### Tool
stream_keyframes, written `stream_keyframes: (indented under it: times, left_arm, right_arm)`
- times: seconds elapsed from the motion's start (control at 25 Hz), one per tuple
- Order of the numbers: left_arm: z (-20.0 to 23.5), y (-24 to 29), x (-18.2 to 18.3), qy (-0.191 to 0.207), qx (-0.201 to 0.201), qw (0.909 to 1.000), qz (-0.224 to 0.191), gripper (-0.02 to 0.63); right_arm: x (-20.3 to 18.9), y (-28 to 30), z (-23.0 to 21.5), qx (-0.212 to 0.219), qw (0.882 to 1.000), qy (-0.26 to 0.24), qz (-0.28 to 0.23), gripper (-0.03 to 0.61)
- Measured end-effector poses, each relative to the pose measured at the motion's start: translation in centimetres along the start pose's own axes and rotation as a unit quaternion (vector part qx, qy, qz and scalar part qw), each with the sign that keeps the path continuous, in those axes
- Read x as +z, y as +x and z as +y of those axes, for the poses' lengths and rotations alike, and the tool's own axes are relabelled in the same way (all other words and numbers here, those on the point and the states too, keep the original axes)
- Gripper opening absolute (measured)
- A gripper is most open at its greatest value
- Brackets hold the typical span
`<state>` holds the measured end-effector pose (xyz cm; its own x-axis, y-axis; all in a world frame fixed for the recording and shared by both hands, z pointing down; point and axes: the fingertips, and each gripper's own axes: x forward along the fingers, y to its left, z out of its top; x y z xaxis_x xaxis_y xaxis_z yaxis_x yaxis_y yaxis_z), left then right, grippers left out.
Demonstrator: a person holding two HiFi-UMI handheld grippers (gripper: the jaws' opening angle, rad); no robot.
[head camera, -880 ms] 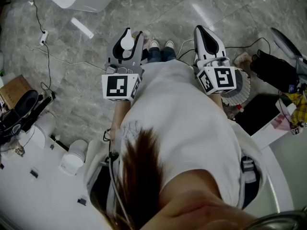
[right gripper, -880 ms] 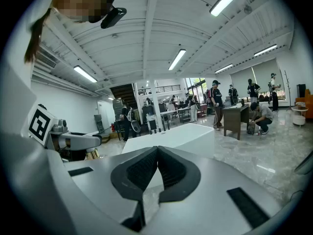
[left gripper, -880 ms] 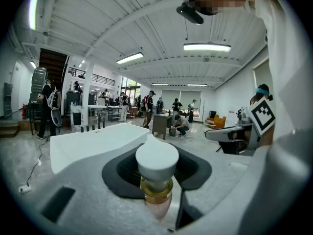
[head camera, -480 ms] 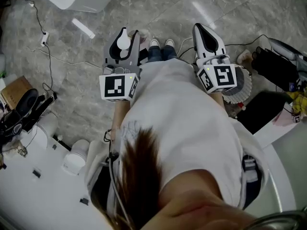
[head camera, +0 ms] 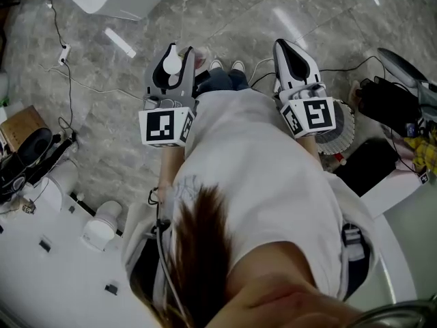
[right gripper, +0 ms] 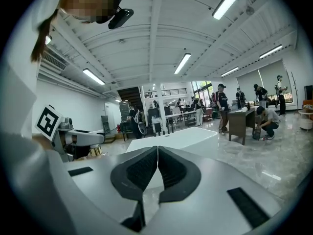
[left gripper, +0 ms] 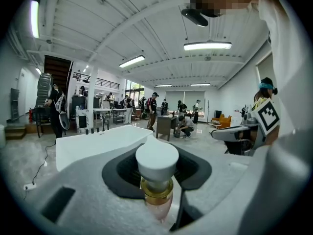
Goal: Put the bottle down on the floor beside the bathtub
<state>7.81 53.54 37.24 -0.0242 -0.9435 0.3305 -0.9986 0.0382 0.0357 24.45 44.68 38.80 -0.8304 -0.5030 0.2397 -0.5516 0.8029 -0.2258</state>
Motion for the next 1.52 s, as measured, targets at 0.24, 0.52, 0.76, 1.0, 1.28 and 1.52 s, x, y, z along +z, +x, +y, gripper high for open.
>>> stream_keyframes:
  times: [0.24,0.52,0.76,1.0,1.28,1.52]
  left_arm:
    - [-0.1,0.2,0.4,-0.009,0.009,0.9999,-0.004,0.144]
    - [0.9,0.9,0.1,-0.005,0.006,1.0000,0.003,0.144]
    - [4.1,3.3,0.1,-0.004,-0.015,0.9999,0.004,0.144]
    - [8.6,7.3,1.7,0.000,-0.042,0.9991,-0.002,0.144]
    - [10.2,9.3,2.5,0.018,-0.062,0.9979,-0.010,0.144]
    - [8.5,4.2,6.3,0.013,-0.074,0.9970,-0.019,0.144]
  right_arm:
    - [0.3,-0.7,-1.1,-0.003,1.000,0.000,0.007,0.014]
    - [-0.2,-0.2,-1.5,-0.017,1.000,0.015,0.013,0.014]
    - [-0.4,3.5,-1.4,-0.032,0.999,0.018,0.026,0.014]
    - [1.5,9.3,-1.7,-0.067,0.997,0.031,0.025,0.014]
    - [2.4,11.6,-1.7,-0.080,0.996,0.034,0.007,0.014]
    - [6.3,5.8,1.4,-0.109,0.994,0.027,0.003,0.014]
